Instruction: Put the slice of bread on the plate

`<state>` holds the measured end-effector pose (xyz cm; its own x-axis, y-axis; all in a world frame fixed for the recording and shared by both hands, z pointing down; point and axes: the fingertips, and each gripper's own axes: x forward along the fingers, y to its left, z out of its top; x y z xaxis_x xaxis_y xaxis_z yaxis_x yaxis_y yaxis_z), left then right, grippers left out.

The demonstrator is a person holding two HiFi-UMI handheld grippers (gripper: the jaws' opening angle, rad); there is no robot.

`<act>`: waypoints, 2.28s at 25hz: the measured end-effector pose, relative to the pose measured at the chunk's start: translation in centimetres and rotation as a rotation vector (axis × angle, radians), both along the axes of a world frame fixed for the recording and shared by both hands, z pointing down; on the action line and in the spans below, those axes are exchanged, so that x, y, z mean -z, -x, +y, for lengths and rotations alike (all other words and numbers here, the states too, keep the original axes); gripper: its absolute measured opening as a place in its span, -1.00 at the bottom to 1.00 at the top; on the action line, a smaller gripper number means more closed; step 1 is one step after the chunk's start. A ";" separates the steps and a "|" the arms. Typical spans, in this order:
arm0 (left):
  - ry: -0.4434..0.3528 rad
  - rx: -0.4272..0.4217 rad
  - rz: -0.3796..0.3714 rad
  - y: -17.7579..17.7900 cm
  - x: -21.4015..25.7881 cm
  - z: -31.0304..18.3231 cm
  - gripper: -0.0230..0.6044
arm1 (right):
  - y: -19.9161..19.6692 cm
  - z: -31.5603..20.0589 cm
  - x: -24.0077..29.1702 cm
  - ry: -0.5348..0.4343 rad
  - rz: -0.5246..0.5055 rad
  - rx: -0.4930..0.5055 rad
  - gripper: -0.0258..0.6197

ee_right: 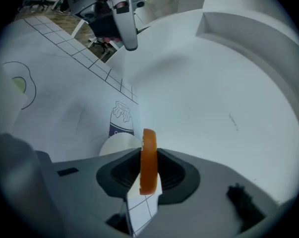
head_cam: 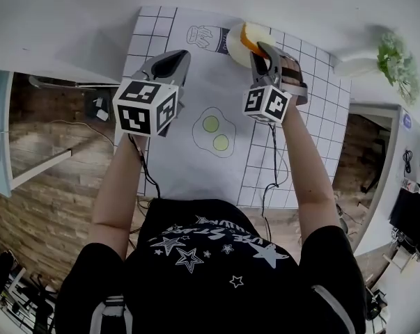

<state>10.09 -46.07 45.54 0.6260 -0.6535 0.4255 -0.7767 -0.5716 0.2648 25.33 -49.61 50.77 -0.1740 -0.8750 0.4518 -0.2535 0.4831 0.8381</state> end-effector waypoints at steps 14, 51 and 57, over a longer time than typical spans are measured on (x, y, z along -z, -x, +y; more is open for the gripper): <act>0.067 0.015 0.037 0.2 -1.7 1.7 -0.90 | 1.4 2.1 -3.2 0.119 -0.042 0.057 -0.59; -0.054 0.011 0.019 1.5 4.9 11.0 -0.90 | 1.1 14.5 7.2 0.121 -0.479 -0.068 -0.43; -0.134 -0.006 0.028 0.6 8.5 16.1 -0.90 | 0.5 19.8 11.6 0.073 -0.593 -0.074 -0.43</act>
<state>9.47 -30.01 37.09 0.6406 -0.6995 0.3167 -0.7664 -0.6081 0.2070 24.80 -29.78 39.18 -0.3545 -0.8647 0.3559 -0.7030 0.4974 0.5083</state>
